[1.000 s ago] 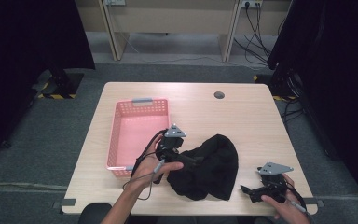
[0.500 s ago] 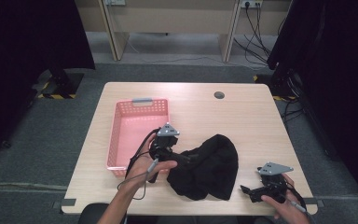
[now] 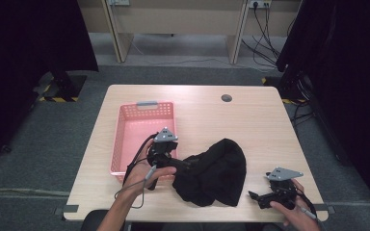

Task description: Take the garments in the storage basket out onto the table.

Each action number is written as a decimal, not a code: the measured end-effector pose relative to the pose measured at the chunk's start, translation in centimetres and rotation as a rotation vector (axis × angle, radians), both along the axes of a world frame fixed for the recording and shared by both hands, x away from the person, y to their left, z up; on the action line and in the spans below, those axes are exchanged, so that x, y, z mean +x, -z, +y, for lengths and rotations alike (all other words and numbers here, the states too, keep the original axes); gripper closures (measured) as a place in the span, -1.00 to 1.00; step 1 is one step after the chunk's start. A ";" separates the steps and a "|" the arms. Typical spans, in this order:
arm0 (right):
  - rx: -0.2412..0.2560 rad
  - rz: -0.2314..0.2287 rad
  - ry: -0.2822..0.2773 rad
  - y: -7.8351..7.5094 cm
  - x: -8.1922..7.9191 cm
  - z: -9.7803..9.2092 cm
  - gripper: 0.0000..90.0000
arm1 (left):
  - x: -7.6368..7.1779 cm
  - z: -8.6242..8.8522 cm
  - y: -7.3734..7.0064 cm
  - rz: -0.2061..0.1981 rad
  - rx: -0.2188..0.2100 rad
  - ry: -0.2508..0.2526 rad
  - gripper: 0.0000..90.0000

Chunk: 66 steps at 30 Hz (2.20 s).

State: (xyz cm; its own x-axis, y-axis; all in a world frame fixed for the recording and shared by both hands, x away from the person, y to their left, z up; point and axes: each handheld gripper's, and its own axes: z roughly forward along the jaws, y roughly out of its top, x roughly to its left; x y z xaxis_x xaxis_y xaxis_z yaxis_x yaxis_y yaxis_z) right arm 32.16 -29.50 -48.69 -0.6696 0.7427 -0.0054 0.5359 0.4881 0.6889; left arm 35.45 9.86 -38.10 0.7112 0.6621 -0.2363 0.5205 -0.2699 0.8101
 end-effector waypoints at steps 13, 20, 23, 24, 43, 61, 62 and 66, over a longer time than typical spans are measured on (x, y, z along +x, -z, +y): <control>0.000 0.000 0.000 0.0 0.0 0.0 -0.99 | -0.6 1.2 0.4 -0.005 -0.005 -0.019 -0.95; 0.000 0.000 0.000 0.0 0.0 0.0 -0.99 | -1.0 1.8 0.6 -0.002 -0.004 -0.025 -0.95; 0.000 0.000 0.000 0.0 0.0 0.0 -0.99 | -1.1 1.9 0.7 0.000 -0.003 -0.026 -0.95; 0.000 0.000 0.000 0.0 0.0 0.0 -0.99 | -1.2 2.0 0.8 0.000 -0.002 -0.025 -0.95; 0.000 0.000 0.000 0.0 0.0 0.0 -0.99 | -1.9 3.1 1.2 -0.010 -0.007 -0.044 -0.94; 0.000 0.000 0.000 0.0 0.0 0.0 -0.99 | -3.3 4.7 1.8 -0.026 -0.021 -0.065 -0.94; 0.000 0.000 0.000 0.0 0.0 0.0 -0.99 | -3.3 4.7 1.8 -0.026 -0.021 -0.065 -0.94; 0.000 0.000 0.001 0.0 0.0 0.0 -0.99 | -3.6 5.0 2.2 -0.024 -0.020 -0.068 -0.94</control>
